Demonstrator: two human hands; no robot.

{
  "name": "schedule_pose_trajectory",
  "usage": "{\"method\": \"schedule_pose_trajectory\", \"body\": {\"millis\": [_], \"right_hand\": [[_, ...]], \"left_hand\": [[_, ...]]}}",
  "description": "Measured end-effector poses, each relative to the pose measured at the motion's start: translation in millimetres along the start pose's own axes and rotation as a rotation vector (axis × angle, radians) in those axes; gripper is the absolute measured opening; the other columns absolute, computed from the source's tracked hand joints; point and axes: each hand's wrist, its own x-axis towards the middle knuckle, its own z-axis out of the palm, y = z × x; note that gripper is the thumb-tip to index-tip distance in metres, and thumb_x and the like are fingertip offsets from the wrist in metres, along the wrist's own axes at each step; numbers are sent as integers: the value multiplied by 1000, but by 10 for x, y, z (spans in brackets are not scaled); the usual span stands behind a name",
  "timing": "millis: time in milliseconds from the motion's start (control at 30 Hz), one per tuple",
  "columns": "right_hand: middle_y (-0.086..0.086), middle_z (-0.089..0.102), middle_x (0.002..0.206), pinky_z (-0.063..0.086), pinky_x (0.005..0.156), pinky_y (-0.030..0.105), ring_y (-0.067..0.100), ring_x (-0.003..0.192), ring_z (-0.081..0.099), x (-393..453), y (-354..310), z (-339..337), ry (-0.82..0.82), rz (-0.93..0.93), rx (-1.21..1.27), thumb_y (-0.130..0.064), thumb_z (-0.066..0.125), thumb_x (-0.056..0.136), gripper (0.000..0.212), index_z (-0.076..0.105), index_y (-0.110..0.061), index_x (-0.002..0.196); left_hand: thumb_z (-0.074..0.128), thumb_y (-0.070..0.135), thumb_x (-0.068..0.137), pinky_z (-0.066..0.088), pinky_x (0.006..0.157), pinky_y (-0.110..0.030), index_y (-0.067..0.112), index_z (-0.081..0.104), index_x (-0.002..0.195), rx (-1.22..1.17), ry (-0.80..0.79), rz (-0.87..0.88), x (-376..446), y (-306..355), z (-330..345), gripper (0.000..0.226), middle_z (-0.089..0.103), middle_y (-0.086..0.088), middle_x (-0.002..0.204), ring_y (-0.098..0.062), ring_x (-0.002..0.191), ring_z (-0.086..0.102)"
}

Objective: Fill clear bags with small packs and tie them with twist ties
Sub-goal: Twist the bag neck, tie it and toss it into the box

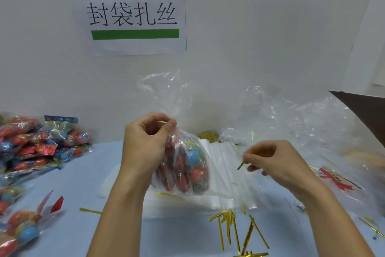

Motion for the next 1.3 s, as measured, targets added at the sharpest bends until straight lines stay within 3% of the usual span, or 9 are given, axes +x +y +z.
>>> {"method": "schedule_pose_trajectory", "body": {"millis": [67,167,333,500,733,800,967,1100,1300], "right_hand": [[0,77,74,51,57,21,11,68,75,49,-51,152,220,-92,233,-11,78,86,7,77,-15,80],[-2,75,69,50,53,13,7,64,72,84,-143,392,321,-149,467,-10,80,83,10,77,-17,77],[3,77,73,49,55,12,11,65,73,69,-284,648,200,-140,580,-9,81,82,6,79,-13,77],[10,78,81,61,73,37,28,79,75,49,-332,687,103,-146,572,-10,83,80,8,80,-6,85],[6,78,79,58,67,24,18,76,75,8,-358,706,42,-176,617,-11,82,80,8,82,-19,76],[6,78,80,59,68,25,19,77,76,8,-356,720,44,-163,627,-13,81,80,7,82,-19,77],[7,79,84,60,70,30,23,81,76,21,-336,723,24,-135,669,-22,83,74,7,82,-19,80],[10,79,87,62,76,36,27,83,76,20,-339,724,-7,-107,697,-21,82,75,9,82,-16,82],[18,77,95,61,87,46,37,93,74,18,-353,711,-51,-87,753,-29,79,67,31,82,-7,89]], "left_hand": [[74,13,88,45,54,-14,20,70,77,5,-45,-23,-22,-32,42,13,67,8,62,-5,56,58],[72,11,89,42,51,-15,20,68,73,1,-144,-44,-70,-62,121,18,64,6,61,-6,52,52],[71,10,89,43,52,-17,20,68,78,18,-259,-34,-158,-80,278,15,65,2,62,-8,52,53],[69,7,90,43,54,-15,21,70,79,6,-278,8,-206,-76,379,18,69,1,65,-5,55,58],[69,12,91,54,55,-26,21,71,81,8,-215,-48,-233,-90,401,14,74,-6,71,-18,62,71],[70,12,90,58,59,-29,20,72,82,-6,-200,-61,-239,-85,406,12,75,-7,72,-22,66,73],[72,15,90,56,58,-23,20,73,80,-19,-149,-59,-269,-75,457,11,75,-3,73,-18,66,73],[73,14,89,60,63,-28,20,73,80,-23,-108,-72,-276,-90,488,11,75,-1,74,-17,69,73],[75,17,87,56,59,-19,22,76,79,-11,-77,-64,-274,-95,490,9,75,9,78,-8,70,72]]}}
